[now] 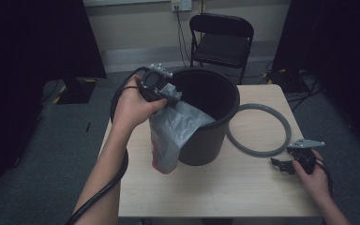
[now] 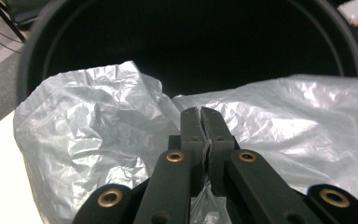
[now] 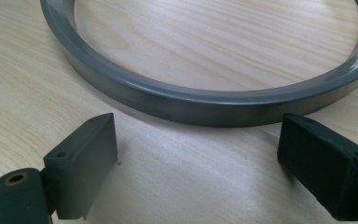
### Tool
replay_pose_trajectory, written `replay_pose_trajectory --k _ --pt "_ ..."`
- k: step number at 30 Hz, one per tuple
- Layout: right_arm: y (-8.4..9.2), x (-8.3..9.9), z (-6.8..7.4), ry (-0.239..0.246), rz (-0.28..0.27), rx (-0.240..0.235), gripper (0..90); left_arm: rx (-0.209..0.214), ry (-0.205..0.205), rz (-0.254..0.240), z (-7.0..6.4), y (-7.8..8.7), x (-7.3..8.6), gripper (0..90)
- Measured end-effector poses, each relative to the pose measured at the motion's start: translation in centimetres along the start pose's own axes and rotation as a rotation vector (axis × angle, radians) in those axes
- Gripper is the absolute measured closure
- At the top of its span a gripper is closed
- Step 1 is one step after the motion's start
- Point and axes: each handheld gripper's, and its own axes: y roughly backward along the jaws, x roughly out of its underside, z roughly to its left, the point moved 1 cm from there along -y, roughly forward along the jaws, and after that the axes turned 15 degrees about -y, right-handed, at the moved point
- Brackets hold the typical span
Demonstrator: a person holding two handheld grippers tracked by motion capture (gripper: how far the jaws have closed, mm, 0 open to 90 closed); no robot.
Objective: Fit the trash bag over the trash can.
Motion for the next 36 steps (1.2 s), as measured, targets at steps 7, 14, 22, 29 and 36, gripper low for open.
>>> replay_pose_trajectory --k 7,14,22,29,36 --pt "0.0 0.0 0.0 0.001 0.001 -0.001 11.3 -0.059 0.017 -0.055 0.7 -0.1 -2.4 88.9" --pt "0.0 0.0 0.0 0.001 0.001 -0.001 11.3 -0.088 0.011 -0.062 1.0 -2.1 -4.2 89.0" --pt "0.0 0.0 0.0 0.002 0.001 -0.002 11.3 -0.064 0.005 -0.009 0.5 -4.6 -3.8 88.7" --pt "0.0 0.0 0.0 0.002 0.001 -0.003 11.3 -0.075 0.016 -0.058 1.0 -5.0 -3.3 61.8" --pt "0.0 0.0 0.0 0.002 0.001 -0.003 11.3 -0.096 -0.017 -0.114 1.1 -4.0 -3.0 29.1"
